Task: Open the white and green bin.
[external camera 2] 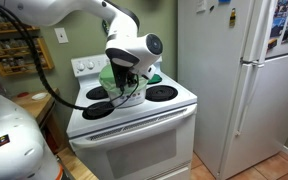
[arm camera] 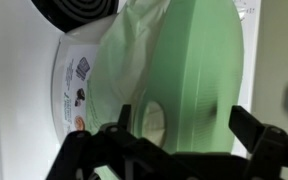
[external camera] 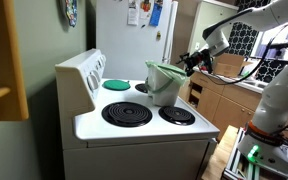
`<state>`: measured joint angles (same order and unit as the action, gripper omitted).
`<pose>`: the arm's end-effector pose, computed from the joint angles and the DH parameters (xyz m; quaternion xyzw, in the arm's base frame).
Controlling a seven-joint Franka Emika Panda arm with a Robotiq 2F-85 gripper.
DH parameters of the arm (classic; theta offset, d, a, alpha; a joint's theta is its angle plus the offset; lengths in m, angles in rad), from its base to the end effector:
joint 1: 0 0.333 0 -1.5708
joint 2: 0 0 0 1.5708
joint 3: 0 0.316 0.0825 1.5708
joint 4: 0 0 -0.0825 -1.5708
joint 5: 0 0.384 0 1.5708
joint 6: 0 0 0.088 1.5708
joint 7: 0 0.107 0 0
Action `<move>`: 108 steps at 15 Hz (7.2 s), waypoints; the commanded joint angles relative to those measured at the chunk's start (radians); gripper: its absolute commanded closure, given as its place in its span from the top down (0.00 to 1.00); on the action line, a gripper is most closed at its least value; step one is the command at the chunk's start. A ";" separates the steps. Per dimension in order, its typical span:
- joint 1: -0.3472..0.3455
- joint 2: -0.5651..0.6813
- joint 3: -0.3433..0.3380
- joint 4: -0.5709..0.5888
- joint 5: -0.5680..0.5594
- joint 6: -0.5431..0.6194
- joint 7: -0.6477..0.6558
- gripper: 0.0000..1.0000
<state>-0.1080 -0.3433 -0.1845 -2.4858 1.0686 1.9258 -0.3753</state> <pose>0.4206 -0.0642 0.4283 -0.8505 0.1863 -0.0584 0.4884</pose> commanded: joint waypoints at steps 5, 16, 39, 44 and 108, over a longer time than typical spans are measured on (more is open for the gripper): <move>-0.012 0.007 0.011 0.005 0.102 0.006 -0.066 1.00; -0.039 -0.062 0.028 0.049 0.053 0.007 0.009 1.00; -0.024 0.013 0.020 0.100 -0.144 -0.076 0.156 1.00; -0.030 0.025 0.003 0.069 -0.038 -0.100 0.021 1.00; 0.072 0.111 0.143 0.496 0.257 0.033 -0.044 1.00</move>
<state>-0.0532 -0.2531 -0.0388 -2.0174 1.2757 1.9519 -0.4164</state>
